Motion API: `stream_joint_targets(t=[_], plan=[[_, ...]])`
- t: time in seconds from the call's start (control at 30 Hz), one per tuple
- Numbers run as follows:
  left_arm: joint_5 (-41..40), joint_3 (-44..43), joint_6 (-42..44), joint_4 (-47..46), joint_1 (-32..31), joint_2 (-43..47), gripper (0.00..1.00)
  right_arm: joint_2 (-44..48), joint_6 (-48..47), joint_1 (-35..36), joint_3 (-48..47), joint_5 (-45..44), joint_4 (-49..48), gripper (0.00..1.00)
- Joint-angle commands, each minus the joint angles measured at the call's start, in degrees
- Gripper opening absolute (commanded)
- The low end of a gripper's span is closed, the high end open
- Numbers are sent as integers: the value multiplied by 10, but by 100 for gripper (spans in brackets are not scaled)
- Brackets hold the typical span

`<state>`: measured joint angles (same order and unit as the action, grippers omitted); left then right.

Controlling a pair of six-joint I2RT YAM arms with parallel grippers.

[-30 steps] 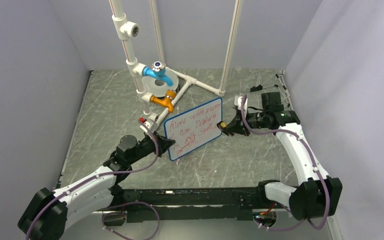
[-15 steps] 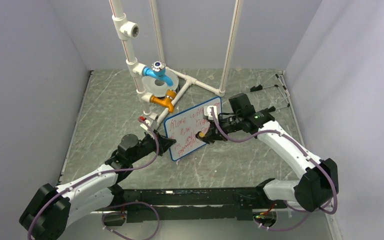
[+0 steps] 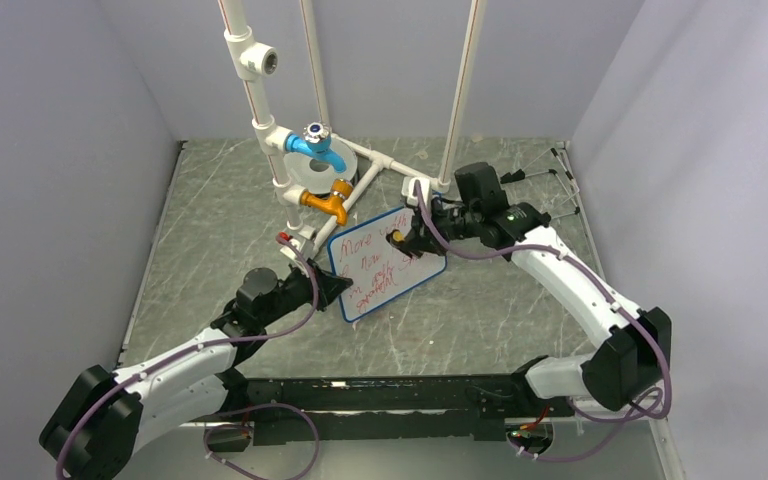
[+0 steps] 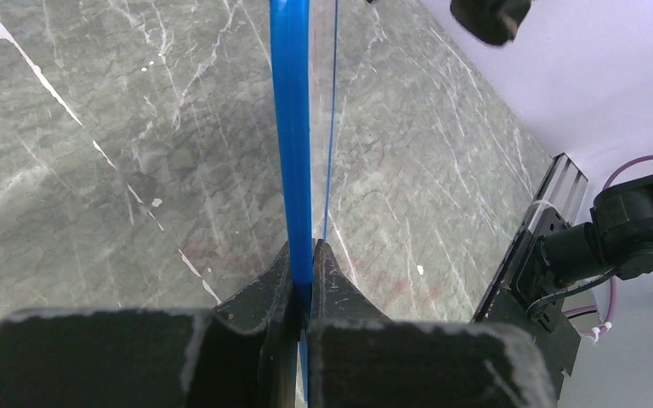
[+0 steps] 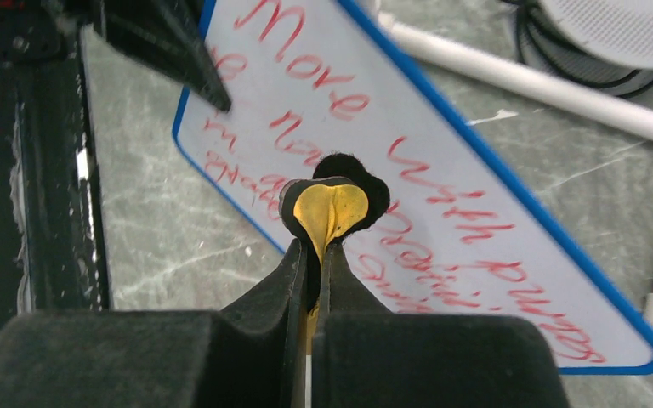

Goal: Erase the whiteboard
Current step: Erase the whiteboard at the center of the board.

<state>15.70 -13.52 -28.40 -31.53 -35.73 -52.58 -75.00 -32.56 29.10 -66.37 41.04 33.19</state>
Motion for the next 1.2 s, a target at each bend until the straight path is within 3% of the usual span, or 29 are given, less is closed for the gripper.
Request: stream_joint_targets(t=[0.0, 0.27, 0.6, 0.8, 0.97, 1.17], plan=[[-6, -21, -13, 7, -4, -16, 0, -22, 78, 10, -54, -23, -54, 0], [-13, -14, -64, -28, -4, -38, 0, -45, 116, 88, -67, -52, -70, 0], [7, -26, -80, -33, -6, -42, 0, -131, 128, 224, -124, -208, -90, 0], [34, -38, -60, -35, -24, -48, 0, -122, 160, 203, -90, -318, -143, 0], [43, -46, -62, -59, -39, -77, 0, -99, 163, 162, -60, -323, -158, 0], [35, -61, -71, -70, -44, -105, 0, -113, 102, 210, -49, -207, -116, 0]])
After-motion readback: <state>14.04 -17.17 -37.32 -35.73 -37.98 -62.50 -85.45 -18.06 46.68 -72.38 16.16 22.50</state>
